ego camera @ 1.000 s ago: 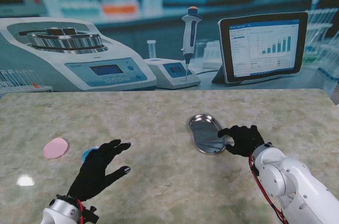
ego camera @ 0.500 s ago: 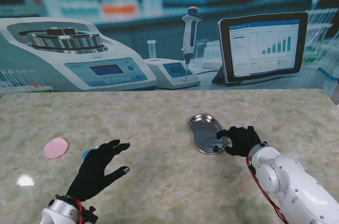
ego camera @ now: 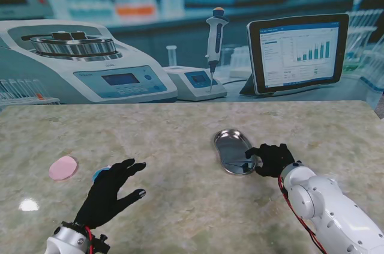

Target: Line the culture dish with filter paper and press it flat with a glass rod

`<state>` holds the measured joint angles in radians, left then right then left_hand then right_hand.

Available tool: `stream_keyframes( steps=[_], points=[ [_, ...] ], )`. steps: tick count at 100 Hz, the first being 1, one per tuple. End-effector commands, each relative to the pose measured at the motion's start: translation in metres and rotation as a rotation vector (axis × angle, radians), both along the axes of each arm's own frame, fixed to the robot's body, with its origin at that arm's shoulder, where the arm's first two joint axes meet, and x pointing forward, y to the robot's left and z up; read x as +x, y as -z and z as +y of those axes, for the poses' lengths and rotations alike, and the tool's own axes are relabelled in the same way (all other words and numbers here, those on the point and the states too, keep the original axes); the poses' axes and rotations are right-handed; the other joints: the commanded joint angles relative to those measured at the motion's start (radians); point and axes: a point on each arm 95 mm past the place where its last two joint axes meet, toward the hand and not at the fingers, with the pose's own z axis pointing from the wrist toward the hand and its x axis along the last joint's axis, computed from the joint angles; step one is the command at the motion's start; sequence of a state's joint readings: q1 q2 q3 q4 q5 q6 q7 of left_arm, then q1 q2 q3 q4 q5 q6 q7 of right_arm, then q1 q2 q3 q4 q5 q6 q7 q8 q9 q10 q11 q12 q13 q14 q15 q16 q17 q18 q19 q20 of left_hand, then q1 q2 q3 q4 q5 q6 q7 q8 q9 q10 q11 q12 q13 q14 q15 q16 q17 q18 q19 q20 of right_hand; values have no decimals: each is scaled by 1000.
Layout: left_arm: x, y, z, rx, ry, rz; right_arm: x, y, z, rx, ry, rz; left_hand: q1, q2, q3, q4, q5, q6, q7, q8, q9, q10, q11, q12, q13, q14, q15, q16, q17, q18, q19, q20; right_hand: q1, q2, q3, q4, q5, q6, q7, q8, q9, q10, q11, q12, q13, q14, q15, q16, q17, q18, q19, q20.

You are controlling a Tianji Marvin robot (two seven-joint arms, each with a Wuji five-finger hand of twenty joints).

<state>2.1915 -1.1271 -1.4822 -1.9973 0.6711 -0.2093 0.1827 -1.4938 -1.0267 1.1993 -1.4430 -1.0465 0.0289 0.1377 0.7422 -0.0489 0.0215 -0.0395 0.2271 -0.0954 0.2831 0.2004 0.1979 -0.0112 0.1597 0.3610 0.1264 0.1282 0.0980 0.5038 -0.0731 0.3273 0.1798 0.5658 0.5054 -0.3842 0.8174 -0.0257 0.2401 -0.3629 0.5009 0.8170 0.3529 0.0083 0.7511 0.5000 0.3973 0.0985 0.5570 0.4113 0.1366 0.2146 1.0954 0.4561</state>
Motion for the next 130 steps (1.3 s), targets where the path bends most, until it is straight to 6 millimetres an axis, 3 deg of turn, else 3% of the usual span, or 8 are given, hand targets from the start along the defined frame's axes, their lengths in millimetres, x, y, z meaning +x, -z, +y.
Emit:
stream_keyframes(
  steps=[1, 47, 50, 59, 71, 82, 104, 130],
  points=[
    [-3, 2, 0, 0, 2, 6, -1, 4, 1, 0, -4, 3, 28, 34, -25, 31, -29, -18, 16, 5, -36, -1, -20, 12, -31, -14, -19, -12, -17, -11, -53, 16, 31, -36, 36, -24, 3, -43, 26, 21, 18, -11, 42, 31, 29, 6, 49, 21, 9, -12, 44, 35],
    [-3, 1, 0, 5, -1, 1, 2, 5, 2, 9, -32, -20, 31, 34, -25, 30, -32, -27, 22, 8, -36, 1, -20, 12, -33, -14, -20, -13, -17, -12, -53, 15, 125, -86, 108, -55, 173, -64, 123, -36, 151, -21, 106, 95, 138, 3, 126, 56, 69, -8, 95, 63],
    [-3, 1, 0, 5, -1, 0, 2, 6, 2, 11, -33, -22, 31, 35, -25, 30, -33, -28, 22, 8, -36, 0, -20, 11, -33, -15, -20, -13, -18, -12, -53, 15, 129, -90, 118, -63, 180, -66, 160, -100, 162, -21, 98, 107, 145, 5, 127, 59, 73, -6, 98, 63],
    [-3, 1, 0, 7, -1, 0, 2, 6, 2, 19, -36, -29, 31, 35, -25, 30, -33, -30, 23, 8, -37, 0, -20, 11, -33, -15, -20, -14, -18, -13, -54, 15, 140, -99, 122, -66, 206, -64, 174, -113, 192, -25, 96, 106, 168, 6, 133, 61, 84, -4, 105, 64],
    [-3, 1, 0, 9, -2, -1, 3, 7, 1, 29, -39, -38, 32, 34, -25, 30, -34, -33, 24, 8, -36, 1, -20, 11, -33, -14, -20, -14, -18, -12, -54, 15, 163, -130, 129, -115, 204, -64, 174, -135, 224, -30, 87, 109, 193, 2, 140, 64, 100, -5, 118, 68],
    [-2, 1, 0, 10, -2, -3, 3, 8, 2, 32, -42, -44, 34, 34, -25, 30, -36, -35, 25, 9, -36, 1, -20, 11, -34, -14, -20, -14, -19, -12, -54, 15, 164, -167, 147, -118, 158, -53, 156, -151, 228, -35, 99, 119, 206, -3, 156, 71, 109, -9, 127, 71],
    [-2, 1, 0, 12, -3, -5, 5, 10, 2, 41, -50, -67, 37, 34, -24, 30, -37, -41, 28, 10, -36, 1, -19, 11, -35, -15, -20, -15, -19, -13, -54, 14, 218, -230, 156, -200, 182, -62, 189, -173, 293, -29, 190, 201, 260, -8, 254, 120, 144, -10, 168, 89],
    [-2, 0, 0, 15, -5, -5, 7, 12, 3, 57, -55, -92, 39, 35, -25, 29, -39, -46, 31, 11, -35, 1, -18, 11, -38, -16, -21, -15, -21, -14, -55, 14, 280, -233, 156, -220, 239, -67, 222, -179, 398, -48, 221, 241, 335, -13, 320, 147, 181, -10, 196, 100]
  ],
)
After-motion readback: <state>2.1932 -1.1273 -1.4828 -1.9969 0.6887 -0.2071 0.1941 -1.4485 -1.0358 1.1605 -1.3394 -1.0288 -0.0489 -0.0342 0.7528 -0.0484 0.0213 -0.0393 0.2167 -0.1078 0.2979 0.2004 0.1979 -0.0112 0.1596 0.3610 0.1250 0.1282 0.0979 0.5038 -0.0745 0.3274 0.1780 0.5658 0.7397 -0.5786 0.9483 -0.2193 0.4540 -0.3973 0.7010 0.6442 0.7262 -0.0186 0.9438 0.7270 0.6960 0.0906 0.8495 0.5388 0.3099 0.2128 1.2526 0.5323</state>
